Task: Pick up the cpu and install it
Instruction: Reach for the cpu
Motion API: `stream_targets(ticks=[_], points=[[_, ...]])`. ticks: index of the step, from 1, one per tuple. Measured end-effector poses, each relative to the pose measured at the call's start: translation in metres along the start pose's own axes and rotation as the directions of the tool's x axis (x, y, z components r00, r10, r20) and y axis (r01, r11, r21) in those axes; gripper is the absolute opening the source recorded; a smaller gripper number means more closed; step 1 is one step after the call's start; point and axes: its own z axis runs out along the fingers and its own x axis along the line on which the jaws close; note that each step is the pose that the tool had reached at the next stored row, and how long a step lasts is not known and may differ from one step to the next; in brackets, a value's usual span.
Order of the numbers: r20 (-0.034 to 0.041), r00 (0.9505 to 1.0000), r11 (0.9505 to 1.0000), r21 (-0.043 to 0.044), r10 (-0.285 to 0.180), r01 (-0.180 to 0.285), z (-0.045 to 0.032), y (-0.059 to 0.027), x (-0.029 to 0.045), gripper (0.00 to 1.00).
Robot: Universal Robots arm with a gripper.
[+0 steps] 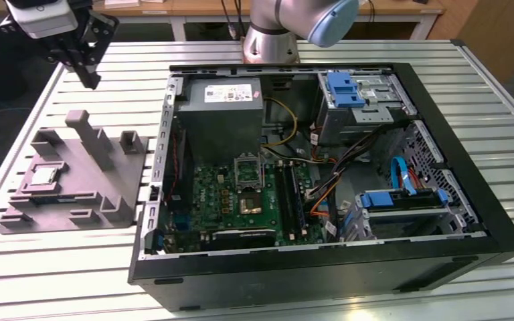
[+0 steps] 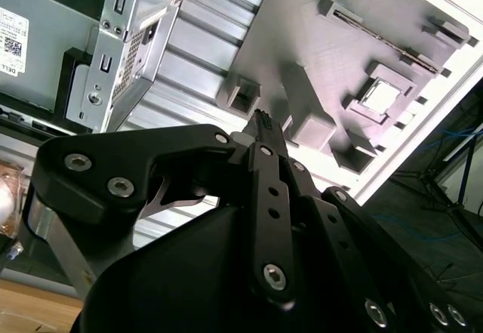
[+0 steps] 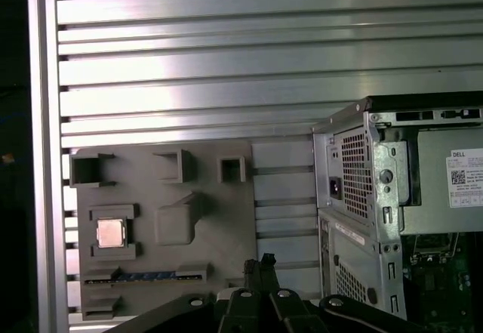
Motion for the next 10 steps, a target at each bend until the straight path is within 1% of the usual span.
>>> stream_targets(ticks=[6, 10], points=[[-0.0006, 1.0000, 1.0000, 0.0000, 0.000, 0.000, 0.0002, -0.0002, 0.0031, 0.11], [-0.0011, 1.0000, 1.0000, 0.0001, 0.000, 0.000, 0.0005, -0.0008, 0.0106, 0.11]])
